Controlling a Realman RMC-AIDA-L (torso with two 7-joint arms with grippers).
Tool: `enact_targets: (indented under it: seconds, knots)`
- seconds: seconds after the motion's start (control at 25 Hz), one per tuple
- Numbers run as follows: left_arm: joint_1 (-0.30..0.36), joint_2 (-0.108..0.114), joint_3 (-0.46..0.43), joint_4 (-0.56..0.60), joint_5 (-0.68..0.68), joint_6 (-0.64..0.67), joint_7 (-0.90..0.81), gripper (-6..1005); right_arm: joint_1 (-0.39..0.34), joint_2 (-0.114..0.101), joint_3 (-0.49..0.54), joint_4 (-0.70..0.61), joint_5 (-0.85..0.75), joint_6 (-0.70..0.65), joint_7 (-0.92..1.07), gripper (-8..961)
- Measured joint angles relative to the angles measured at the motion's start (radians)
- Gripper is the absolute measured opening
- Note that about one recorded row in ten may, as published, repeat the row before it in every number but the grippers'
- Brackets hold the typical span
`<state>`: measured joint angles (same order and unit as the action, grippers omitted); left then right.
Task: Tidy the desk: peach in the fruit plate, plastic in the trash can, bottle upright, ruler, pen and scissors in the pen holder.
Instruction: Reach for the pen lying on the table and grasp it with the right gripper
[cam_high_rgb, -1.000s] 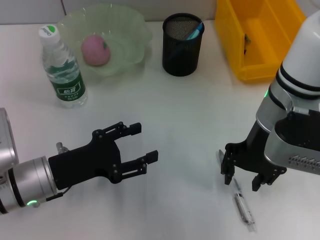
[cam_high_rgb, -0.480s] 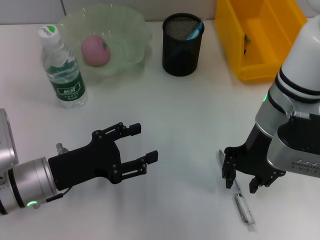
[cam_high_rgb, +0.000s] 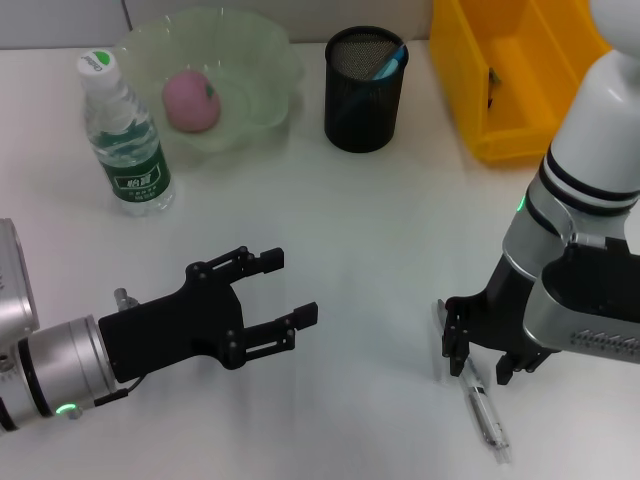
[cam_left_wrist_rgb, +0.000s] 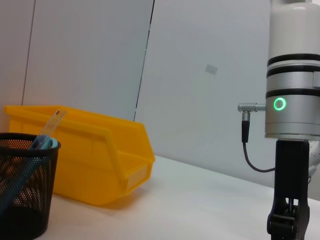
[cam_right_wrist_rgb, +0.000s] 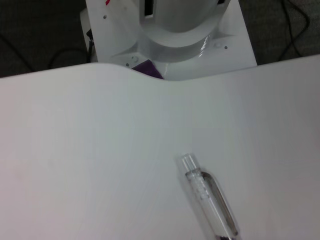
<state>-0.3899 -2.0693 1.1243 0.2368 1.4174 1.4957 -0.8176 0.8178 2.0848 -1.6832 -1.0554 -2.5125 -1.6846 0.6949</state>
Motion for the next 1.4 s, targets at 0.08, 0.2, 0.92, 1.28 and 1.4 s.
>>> enact_targets:
  seconds: [0.08, 0.2, 0.92, 1.28, 1.4]
  knots:
    - [0.002, 0.000, 0.000, 0.000, 0.000, 0.000, 0.000, 783, 0.000, 0.000, -0.003, 0.001, 0.000, 0.003, 0.001, 371]
    - [0.003, 0.000, 0.000, 0.001, 0.000, 0.000, 0.000, 783, 0.000, 0.001, -0.006, 0.002, 0.000, 0.006, 0.004, 358]
    - [0.006, 0.000, 0.000, 0.000, 0.000, 0.008, 0.000, 783, 0.001, 0.001, -0.031, 0.010, 0.013, 0.023, -0.007, 333]
    - [0.007, 0.000, 0.000, -0.001, 0.000, 0.008, 0.000, 783, 0.001, 0.001, -0.033, 0.014, 0.014, 0.023, -0.011, 316]
    - [0.007, 0.000, 0.001, -0.001, 0.000, 0.008, 0.000, 783, 0.001, 0.001, -0.034, 0.015, 0.014, 0.023, -0.012, 311]
